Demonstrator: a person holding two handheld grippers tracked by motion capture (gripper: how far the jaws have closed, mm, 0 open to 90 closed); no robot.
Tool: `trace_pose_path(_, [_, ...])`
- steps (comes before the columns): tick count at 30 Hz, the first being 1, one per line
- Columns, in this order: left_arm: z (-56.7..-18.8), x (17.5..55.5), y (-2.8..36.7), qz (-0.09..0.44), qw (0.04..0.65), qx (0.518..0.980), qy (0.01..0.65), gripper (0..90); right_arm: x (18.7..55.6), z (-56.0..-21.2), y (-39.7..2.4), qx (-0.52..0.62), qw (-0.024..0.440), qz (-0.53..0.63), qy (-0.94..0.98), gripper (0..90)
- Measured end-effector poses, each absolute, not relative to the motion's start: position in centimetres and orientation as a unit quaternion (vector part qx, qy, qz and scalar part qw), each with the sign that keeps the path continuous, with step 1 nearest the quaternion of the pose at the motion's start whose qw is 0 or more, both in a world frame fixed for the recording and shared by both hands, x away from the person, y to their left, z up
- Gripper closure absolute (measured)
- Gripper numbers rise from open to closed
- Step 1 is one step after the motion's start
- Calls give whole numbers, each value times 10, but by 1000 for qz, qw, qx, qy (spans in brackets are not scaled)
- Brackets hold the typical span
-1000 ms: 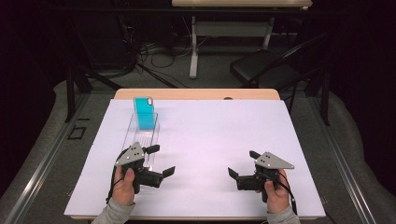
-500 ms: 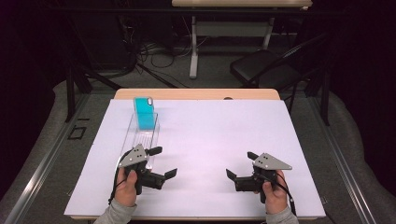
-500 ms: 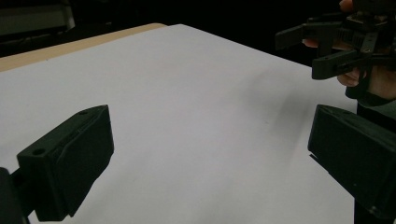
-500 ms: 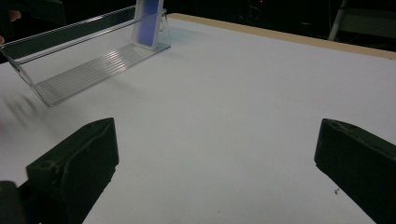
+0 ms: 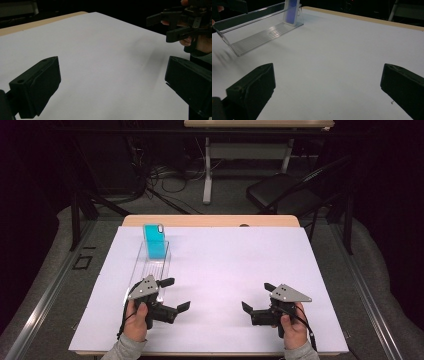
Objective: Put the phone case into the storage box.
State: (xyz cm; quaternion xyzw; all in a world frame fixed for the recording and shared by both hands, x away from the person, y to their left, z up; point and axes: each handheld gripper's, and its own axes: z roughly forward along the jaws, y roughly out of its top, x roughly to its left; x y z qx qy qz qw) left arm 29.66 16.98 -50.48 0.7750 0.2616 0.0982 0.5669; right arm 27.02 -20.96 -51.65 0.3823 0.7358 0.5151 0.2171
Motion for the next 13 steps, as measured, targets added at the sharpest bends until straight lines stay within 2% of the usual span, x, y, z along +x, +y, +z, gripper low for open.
trace_pose_path(13, [-506, 298, 168, 90, 565, 778, 259, 6, 272, -519, -212, 387, 214, 513, 736, 0])
